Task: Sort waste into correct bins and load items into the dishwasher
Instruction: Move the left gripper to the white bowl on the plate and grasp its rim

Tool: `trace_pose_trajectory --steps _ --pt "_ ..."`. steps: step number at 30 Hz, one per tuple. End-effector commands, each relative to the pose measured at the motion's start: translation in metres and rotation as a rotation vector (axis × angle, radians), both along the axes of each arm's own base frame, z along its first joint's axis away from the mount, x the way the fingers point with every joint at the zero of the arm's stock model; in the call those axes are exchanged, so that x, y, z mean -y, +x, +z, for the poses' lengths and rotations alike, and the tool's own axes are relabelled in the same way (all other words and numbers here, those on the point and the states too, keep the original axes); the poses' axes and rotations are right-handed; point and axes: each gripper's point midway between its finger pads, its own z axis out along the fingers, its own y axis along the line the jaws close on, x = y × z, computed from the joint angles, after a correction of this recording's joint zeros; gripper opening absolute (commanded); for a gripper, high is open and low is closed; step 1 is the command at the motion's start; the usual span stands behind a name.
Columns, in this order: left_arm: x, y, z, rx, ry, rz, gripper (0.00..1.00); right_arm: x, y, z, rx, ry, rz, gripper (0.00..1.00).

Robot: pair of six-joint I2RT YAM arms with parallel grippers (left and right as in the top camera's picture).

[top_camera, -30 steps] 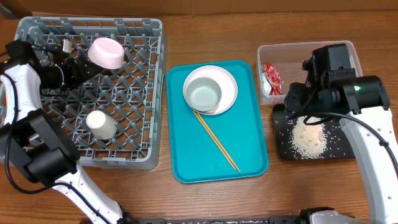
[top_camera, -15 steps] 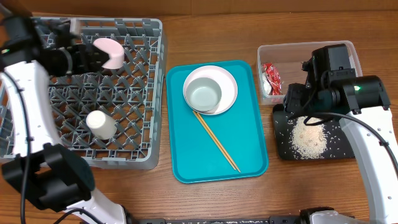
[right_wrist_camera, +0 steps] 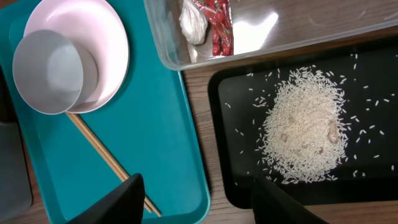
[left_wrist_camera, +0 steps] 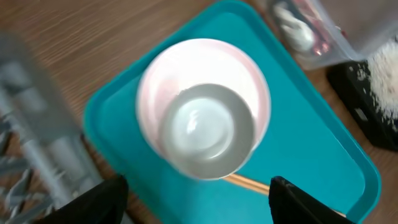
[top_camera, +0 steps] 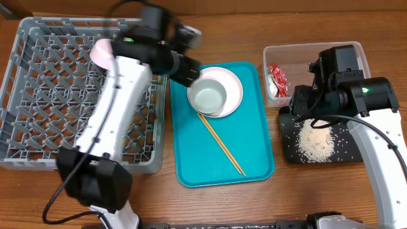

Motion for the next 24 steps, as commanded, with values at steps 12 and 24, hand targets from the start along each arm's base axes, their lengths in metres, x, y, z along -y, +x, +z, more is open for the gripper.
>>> trace_pose_trajectory --steps 12,24 --pt "0.090 -0.032 -0.115 -0.140 0.235 -0.200 0.74 0.002 0.005 0.010 0.037 -0.007 -0.010 0.58" --pt "0.086 -0.040 -0.165 -0.244 0.310 -0.210 0.15 0.003 0.004 0.010 0.032 -0.008 -0.010 0.58"
